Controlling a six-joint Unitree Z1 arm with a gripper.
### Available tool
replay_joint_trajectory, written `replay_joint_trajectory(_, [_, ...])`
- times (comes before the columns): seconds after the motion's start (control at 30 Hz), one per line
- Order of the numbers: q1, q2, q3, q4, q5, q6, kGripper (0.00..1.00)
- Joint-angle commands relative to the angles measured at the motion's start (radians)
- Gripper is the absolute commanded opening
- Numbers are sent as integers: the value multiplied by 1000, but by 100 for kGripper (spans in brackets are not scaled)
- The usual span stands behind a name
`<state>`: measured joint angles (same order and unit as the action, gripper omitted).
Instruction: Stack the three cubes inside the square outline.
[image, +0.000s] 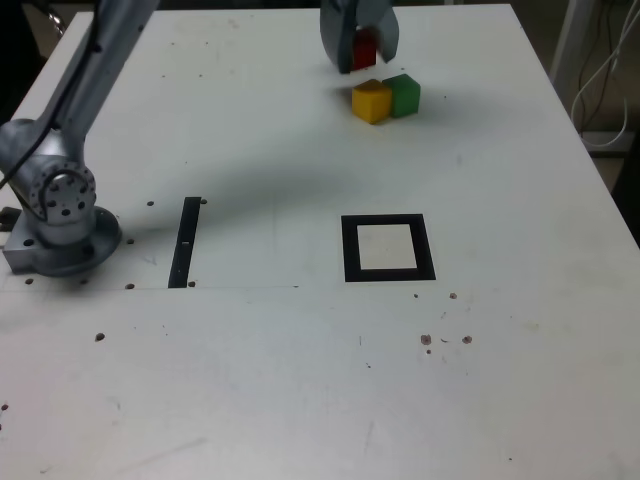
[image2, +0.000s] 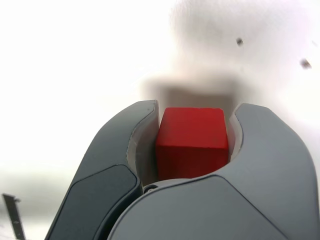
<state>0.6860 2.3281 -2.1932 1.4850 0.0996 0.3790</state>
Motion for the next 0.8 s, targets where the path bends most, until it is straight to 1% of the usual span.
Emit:
replay_joint_trajectory(0.0, [-25,-44,25,1,8,1,40])
replay_joint_trajectory(0.17, [-116,-113,92,15,21,4,40])
replay_joint_trajectory(0.27, [-206,-141,131,21,26,-1,40])
replay_joint_trajectory(0.37, [-318,-167,180,19,24,-27,40])
replay_joint_trajectory(0.5, [-445,-189,246,14,18,-74,40])
replay_joint_trajectory(0.63, [-555,-200,295,1,10,-95,40])
replay_joint_trajectory(0.7, [-594,-207,327,-19,0,-95,40])
replay_joint_trajectory(0.77, [-617,-221,379,-60,-20,-96,40])
